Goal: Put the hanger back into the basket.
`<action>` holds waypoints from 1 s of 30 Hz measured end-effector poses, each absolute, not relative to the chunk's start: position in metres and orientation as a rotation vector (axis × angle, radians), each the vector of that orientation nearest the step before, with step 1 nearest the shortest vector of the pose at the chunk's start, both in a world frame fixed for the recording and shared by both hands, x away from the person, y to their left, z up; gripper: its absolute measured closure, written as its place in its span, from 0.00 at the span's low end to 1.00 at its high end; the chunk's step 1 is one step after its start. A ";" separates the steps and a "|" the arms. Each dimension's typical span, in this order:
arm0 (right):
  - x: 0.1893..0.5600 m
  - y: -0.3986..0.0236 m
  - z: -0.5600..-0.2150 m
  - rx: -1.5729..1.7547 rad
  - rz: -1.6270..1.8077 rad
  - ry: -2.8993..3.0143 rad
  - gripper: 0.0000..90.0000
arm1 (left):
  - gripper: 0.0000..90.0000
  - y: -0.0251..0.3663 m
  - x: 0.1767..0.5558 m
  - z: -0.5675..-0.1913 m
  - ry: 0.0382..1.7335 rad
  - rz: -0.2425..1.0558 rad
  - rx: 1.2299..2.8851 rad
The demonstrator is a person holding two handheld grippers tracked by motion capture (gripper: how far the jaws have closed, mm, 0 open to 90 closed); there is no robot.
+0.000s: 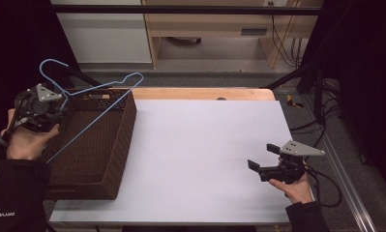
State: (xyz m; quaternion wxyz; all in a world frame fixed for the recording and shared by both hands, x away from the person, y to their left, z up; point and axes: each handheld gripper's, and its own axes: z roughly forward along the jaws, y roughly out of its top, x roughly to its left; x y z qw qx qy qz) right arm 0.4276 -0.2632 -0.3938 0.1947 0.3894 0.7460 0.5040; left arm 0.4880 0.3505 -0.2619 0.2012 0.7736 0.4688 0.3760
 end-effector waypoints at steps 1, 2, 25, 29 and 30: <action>0.428 -0.263 -0.394 1.089 1.410 2.093 0.06 | 0.97 0.353 0.488 -0.263 1.314 1.052 2.158; 0.428 -0.263 -0.394 1.088 1.409 2.094 0.06 | 0.97 0.355 0.489 -0.264 1.322 1.053 2.156; 0.429 -0.262 -0.395 1.089 1.398 2.103 0.06 | 0.97 0.391 0.500 -0.322 1.499 1.089 2.180; 0.428 -0.262 -0.395 1.087 1.398 2.105 0.06 | 0.97 0.392 0.502 -0.335 1.521 1.068 2.206; 0.429 -0.262 -0.395 1.089 1.400 2.103 0.06 | 0.97 0.392 0.502 -0.339 1.526 1.061 2.213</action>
